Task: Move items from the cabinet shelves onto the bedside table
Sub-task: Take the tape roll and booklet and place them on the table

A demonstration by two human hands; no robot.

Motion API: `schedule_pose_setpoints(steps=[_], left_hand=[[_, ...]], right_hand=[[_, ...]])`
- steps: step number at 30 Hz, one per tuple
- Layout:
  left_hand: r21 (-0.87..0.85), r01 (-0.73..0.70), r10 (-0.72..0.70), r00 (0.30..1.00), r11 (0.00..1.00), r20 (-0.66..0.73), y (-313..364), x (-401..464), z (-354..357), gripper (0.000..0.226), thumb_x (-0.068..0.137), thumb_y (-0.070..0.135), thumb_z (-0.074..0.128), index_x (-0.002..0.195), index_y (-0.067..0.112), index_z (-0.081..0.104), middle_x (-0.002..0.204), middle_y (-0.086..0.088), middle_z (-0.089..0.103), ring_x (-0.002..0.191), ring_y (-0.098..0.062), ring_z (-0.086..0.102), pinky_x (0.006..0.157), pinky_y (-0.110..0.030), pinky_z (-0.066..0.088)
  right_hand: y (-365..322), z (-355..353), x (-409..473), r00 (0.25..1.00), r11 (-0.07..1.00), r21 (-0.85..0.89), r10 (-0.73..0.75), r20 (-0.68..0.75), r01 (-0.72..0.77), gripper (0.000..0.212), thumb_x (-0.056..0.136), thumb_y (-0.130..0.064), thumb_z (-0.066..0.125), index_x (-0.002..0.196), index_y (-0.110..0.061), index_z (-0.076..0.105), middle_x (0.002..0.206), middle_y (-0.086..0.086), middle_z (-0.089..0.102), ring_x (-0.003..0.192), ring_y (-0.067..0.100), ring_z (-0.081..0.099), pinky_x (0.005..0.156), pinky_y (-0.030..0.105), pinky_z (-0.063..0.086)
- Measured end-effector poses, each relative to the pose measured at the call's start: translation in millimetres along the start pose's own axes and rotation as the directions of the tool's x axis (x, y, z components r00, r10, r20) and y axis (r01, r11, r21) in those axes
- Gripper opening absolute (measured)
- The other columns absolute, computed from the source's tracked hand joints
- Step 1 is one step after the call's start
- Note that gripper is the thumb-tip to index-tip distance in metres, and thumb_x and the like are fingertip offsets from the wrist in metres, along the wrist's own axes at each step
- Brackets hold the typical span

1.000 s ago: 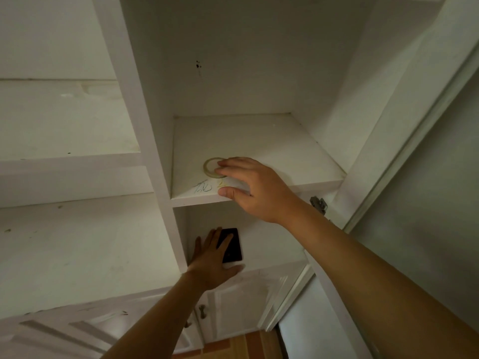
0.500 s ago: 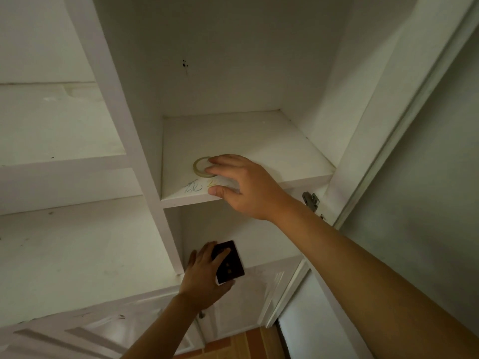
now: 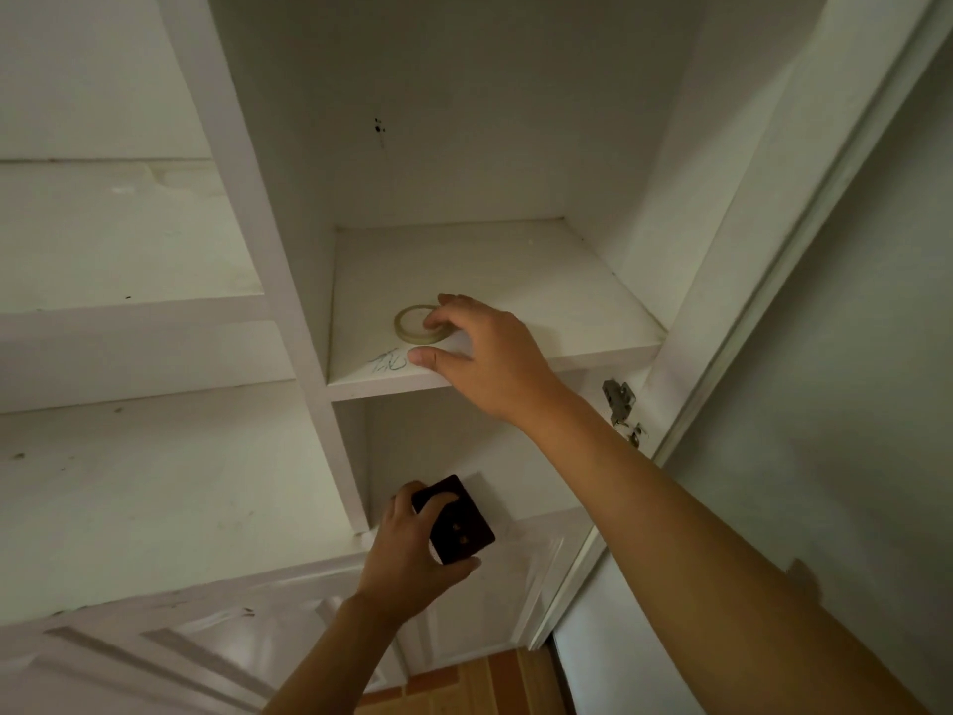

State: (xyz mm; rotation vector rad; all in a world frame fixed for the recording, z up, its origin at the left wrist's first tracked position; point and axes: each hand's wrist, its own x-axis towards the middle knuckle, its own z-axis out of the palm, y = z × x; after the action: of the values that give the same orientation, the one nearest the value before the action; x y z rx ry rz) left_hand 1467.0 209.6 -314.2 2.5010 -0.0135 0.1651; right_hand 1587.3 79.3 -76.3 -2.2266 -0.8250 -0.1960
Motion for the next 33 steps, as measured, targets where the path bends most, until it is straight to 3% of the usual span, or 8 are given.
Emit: schedule_pose_setpoints(steps=[3,8,14,18,25,29,33], left_hand=[[-0.049,-0.002,-0.001,0.997,0.999,-0.072,17,-10,-12,0.089,0.071,0.081,0.071,0.146,0.04,0.048,0.148,0.011,0.031,0.134,-0.015,0.043,0.112,-0.035,0.05],[-0.105,0.039,-0.059,0.979,0.994,-0.195,43,-31,-35,0.09,0.071,0.084,0.068,0.147,0.042,0.045,0.153,0.01,0.03,0.14,-0.014,0.038,0.114,-0.036,0.043],[-0.11,0.05,-0.08,0.955,0.993,-0.285,62,-50,-67,0.082,0.074,0.067,0.08,0.144,0.039,0.049,0.151,0.012,0.029,0.136,-0.005,0.031,0.11,-0.025,0.038],[-0.11,0.079,-0.111,0.942,0.991,-0.317,60,-67,-91,0.079,0.074,0.056,0.085,0.142,0.037,0.051,0.149,0.01,0.031,0.135,-0.006,0.034,0.102,-0.006,0.033],[-0.082,0.088,-0.113,0.912,0.993,-0.394,55,-100,-133,0.08,0.071,0.049,0.088,0.141,0.034,0.051,0.149,0.009,0.031,0.134,-0.011,0.037,0.105,-0.025,0.041],[-0.07,0.106,-0.127,0.886,0.992,-0.445,46,-125,-160,0.08,0.071,0.046,0.09,0.14,0.036,0.052,0.15,0.009,0.031,0.133,-0.012,0.039,0.104,-0.03,0.043],[-0.064,0.151,-0.162,0.852,0.987,-0.498,38,-166,-187,0.08,0.071,0.046,0.092,0.14,0.035,0.052,0.151,0.008,0.032,0.13,-0.014,0.043,0.104,-0.033,0.046]], right_hand=[[-2,5,2,1.0,1.0,-0.02,0.015,-0.023,-0.016,0.042,0.09,-0.049,0.079,0.118,-0.018,0.069,0.122,-0.002,0.07,0.113,0.016,0.064,0.098,0.036,0.052],[-5,6,4,0.999,1.0,-0.022,0.016,-0.038,-0.017,0.038,0.089,-0.051,0.079,0.11,-0.02,0.069,0.113,-0.005,0.071,0.104,0.014,0.064,0.09,0.033,0.053],[-2,7,6,0.998,1.0,0.004,0.025,-0.058,-0.025,0.032,0.087,-0.049,0.081,0.099,-0.023,0.067,0.102,-0.008,0.07,0.094,0.013,0.063,0.074,0.026,0.046],[-2,6,3,0.997,1.0,0.006,0.022,-0.072,-0.022,0.03,0.086,-0.048,0.082,0.097,-0.023,0.069,0.101,-0.008,0.071,0.089,0.01,0.064,0.07,0.017,0.043],[-15,10,-10,0.986,0.996,0.051,0.078,-0.15,-0.071,0.032,0.085,-0.044,0.085,0.094,-0.017,0.07,0.09,-0.003,0.071,0.082,0.017,0.066,0.077,0.037,0.058],[-33,16,-31,0.982,0.995,0.067,0.079,-0.171,-0.068,0.031,0.084,-0.04,0.087,0.091,-0.016,0.07,0.086,-0.004,0.068,0.076,0.016,0.062,0.072,0.034,0.055],[-69,33,-62,0.985,0.993,0.109,0.067,-0.158,-0.05,0.03,0.078,-0.037,0.092,0.086,-0.016,0.072,0.095,-0.001,0.074,0.089,0.019,0.067,0.081,0.034,0.056]])
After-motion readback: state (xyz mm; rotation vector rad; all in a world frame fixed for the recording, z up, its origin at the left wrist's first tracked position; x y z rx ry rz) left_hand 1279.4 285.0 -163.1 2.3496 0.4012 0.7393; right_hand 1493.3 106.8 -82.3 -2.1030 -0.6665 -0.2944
